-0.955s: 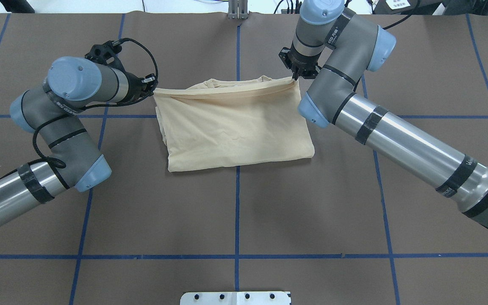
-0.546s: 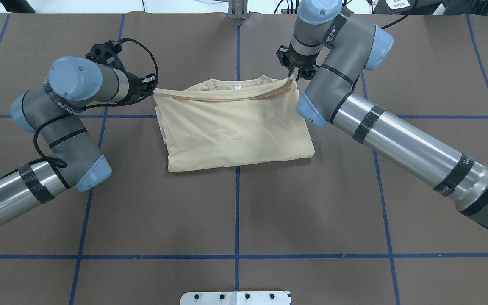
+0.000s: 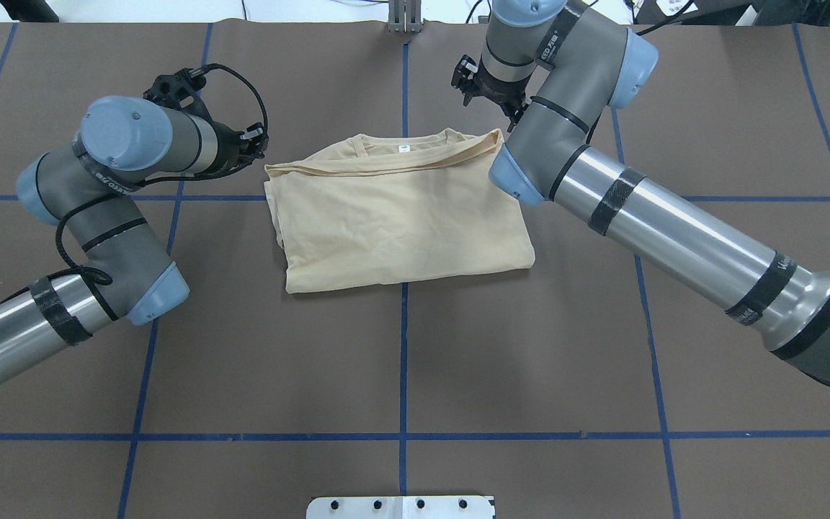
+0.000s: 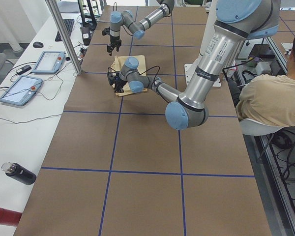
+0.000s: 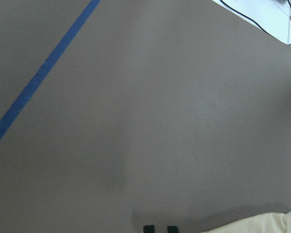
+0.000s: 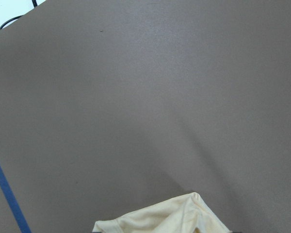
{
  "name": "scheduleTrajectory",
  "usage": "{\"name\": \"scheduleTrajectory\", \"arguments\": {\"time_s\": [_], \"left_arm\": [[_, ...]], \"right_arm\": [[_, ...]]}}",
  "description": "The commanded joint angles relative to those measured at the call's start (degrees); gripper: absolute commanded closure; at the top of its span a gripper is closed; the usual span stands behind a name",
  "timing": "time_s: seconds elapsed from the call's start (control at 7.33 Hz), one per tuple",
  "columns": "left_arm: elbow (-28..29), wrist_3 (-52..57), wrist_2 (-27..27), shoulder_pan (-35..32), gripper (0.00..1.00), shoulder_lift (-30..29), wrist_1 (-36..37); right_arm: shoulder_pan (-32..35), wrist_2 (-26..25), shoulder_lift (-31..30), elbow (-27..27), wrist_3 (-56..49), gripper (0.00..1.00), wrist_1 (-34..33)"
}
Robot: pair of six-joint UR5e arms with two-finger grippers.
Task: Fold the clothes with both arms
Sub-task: 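Release the shirt and move the right gripper to the folded stack's side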
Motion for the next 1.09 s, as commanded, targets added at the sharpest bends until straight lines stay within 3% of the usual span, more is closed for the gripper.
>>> {"name": "scheduleTrajectory", "arguments": {"time_s": [0.0, 0.41, 0.55, 0.68, 0.82, 0.96], "left_arm": [[-0.71, 0.15, -0.20, -0.73, 0.57, -0.07, -0.71], [-7.73, -0.63, -0.46, -0.83, 0.46, 1.51, -0.89], [-8.53, -0.81, -0.46, -0.83, 0.45, 2.30, -0.80], [-9.23, -0.81, -0.46, -0.65, 0.45, 3.09, -0.80], [-8.63, -0.64, -0.29, -0.48, 0.45, 3.18, -0.89], [-8.62, -0.46, -0.20, -0.48, 0.45, 3.18, -0.89]], "right_arm": [[0.02, 0.63, -2.97, 6.24, 0.94, 0.06, -0.03], [-4.18, -1.02, -21.66, 30.99, 8.63, 0.04, 0.15], [-5.86, -1.73, -23.81, 35.50, 14.25, 0.03, 0.15], [-8.40, -4.44, -24.26, 36.42, 24.14, 0.02, 0.23], [-11.38, -9.33, -24.79, 37.03, 27.19, 0.02, 0.24], [-12.11, -11.12, -25.49, 37.74, 28.96, 0.03, 0.15]]}}
